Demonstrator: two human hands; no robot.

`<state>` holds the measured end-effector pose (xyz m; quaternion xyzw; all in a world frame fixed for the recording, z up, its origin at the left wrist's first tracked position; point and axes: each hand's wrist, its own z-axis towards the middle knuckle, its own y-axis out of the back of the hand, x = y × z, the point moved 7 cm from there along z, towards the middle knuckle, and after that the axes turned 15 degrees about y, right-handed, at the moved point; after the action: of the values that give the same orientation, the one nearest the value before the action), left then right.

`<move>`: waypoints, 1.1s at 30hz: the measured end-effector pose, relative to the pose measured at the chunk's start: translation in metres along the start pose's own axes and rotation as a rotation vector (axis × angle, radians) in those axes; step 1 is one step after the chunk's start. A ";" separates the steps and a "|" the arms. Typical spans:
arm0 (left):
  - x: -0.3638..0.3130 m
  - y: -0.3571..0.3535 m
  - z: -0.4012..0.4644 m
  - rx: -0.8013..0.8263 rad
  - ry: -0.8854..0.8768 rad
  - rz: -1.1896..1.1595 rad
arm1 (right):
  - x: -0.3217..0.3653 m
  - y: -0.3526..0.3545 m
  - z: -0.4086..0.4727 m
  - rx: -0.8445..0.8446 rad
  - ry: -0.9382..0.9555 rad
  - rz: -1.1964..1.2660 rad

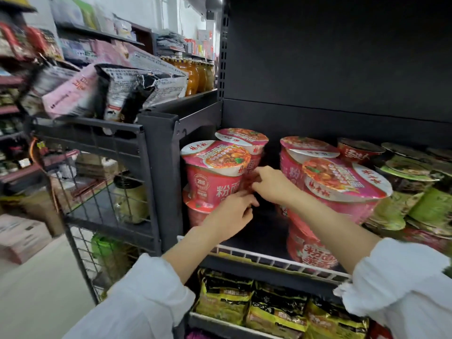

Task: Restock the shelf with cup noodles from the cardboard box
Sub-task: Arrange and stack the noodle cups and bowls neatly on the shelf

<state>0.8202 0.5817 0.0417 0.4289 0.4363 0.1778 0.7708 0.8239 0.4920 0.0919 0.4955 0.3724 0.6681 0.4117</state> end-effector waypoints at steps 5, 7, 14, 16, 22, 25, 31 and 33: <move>0.027 0.031 -0.040 -0.197 0.017 0.058 | 0.010 -0.042 -0.015 0.040 -0.012 0.197; 0.039 0.044 -0.051 -0.320 0.078 0.108 | 0.014 -0.048 -0.019 0.043 -0.024 0.210; 0.063 0.048 -0.066 -0.343 0.318 0.040 | 0.026 -0.051 -0.034 0.034 0.057 0.060; 0.059 0.048 -0.064 -0.314 0.301 -0.006 | 0.027 -0.049 -0.039 0.008 0.051 0.033; 0.061 0.050 -0.058 -0.258 0.313 -0.154 | 0.027 -0.048 -0.061 -0.076 0.007 -0.095; 0.054 0.048 -0.050 -0.238 0.311 -0.206 | 0.030 -0.040 -0.070 -0.092 0.029 -0.145; 0.063 0.042 -0.037 -0.184 0.350 -0.272 | 0.036 -0.029 -0.072 -0.084 0.063 -0.249; 0.060 0.040 -0.034 -0.145 0.340 -0.312 | 0.036 -0.025 -0.070 -0.049 0.032 -0.292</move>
<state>0.8293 0.6603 0.0345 0.2637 0.6066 0.1572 0.7333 0.7542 0.5284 0.0660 0.4152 0.4306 0.6178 0.5105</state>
